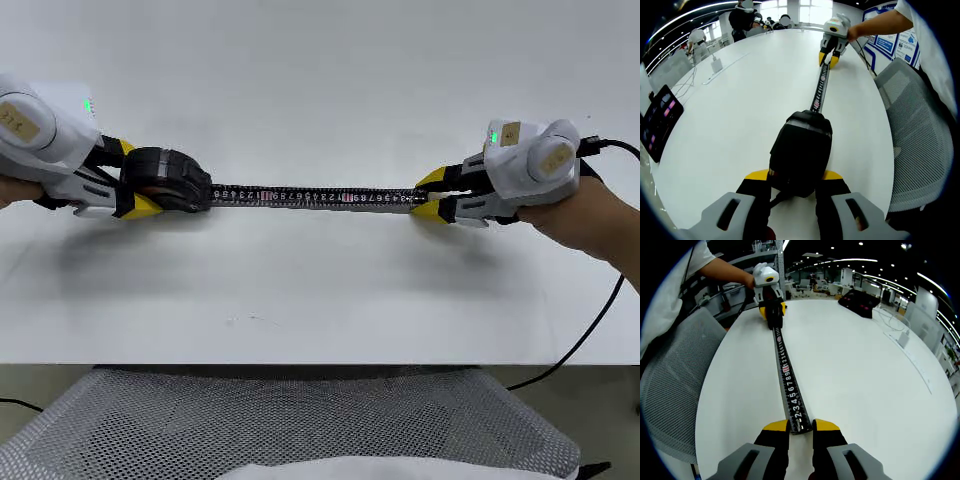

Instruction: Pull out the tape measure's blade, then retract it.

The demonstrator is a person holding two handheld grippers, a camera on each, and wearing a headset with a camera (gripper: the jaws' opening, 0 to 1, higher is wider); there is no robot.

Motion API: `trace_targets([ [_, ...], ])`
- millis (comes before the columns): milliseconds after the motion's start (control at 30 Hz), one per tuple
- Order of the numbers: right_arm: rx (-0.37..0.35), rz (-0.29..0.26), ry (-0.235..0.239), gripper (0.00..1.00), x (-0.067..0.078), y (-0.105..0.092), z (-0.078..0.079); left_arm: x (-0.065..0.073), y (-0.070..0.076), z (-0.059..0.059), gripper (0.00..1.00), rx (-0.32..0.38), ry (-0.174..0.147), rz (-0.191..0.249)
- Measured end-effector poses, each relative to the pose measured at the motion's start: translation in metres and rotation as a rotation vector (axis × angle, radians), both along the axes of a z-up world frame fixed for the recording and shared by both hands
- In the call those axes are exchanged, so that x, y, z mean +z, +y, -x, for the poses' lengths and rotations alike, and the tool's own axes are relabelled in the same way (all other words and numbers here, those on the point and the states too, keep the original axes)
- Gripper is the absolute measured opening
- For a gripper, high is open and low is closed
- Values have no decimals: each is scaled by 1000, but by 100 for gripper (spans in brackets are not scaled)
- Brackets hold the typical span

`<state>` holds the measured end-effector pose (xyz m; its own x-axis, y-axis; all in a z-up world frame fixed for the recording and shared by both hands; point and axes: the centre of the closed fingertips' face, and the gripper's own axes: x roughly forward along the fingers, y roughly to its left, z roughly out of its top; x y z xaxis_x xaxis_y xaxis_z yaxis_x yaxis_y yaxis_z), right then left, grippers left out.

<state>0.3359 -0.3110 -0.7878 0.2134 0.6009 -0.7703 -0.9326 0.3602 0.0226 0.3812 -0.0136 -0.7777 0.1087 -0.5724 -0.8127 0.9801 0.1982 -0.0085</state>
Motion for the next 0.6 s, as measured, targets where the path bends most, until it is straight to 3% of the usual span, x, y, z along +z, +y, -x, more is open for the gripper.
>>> trace_targets([
  [600, -30, -20, 30, 25, 1, 3, 2, 1, 2, 2, 36, 7, 1, -1],
])
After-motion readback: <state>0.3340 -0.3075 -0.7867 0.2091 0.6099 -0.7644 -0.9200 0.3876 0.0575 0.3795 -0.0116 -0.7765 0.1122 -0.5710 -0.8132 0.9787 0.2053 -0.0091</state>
